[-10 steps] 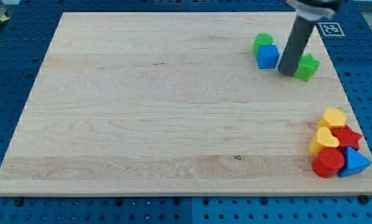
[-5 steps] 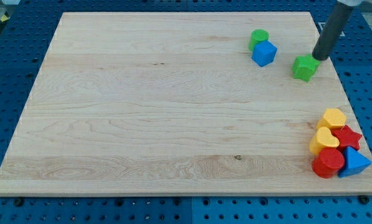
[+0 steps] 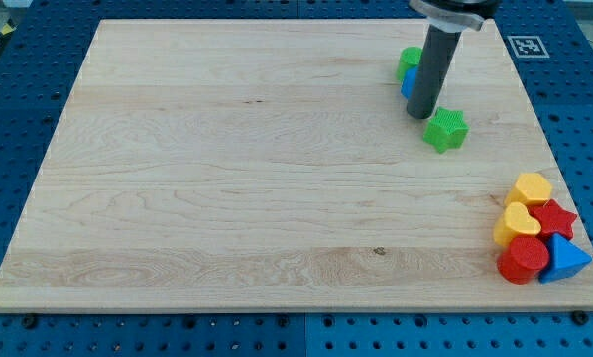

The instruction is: Move the green star to the left side of the yellow hexagon

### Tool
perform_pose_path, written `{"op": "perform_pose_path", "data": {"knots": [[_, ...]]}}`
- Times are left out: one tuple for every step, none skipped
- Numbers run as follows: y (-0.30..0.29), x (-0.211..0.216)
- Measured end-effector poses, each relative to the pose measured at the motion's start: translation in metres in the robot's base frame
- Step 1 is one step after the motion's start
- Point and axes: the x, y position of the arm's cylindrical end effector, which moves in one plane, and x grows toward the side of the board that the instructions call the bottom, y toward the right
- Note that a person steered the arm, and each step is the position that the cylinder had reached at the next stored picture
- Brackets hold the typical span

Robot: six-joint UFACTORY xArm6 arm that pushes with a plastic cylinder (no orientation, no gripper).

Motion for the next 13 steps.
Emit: {"op": "perform_pose_path", "data": {"knots": [[0.020, 0.036], [0.033, 0.059], [0.029, 0.034], [0.052, 0.001], [0.077, 0.014], [0.076, 0.054], [0.065, 0.064], [0.055, 0.055], [0.045, 0.062], [0.045, 0.084], [0.045, 0.088], [0.041, 0.066], [0.076, 0.019]]}}
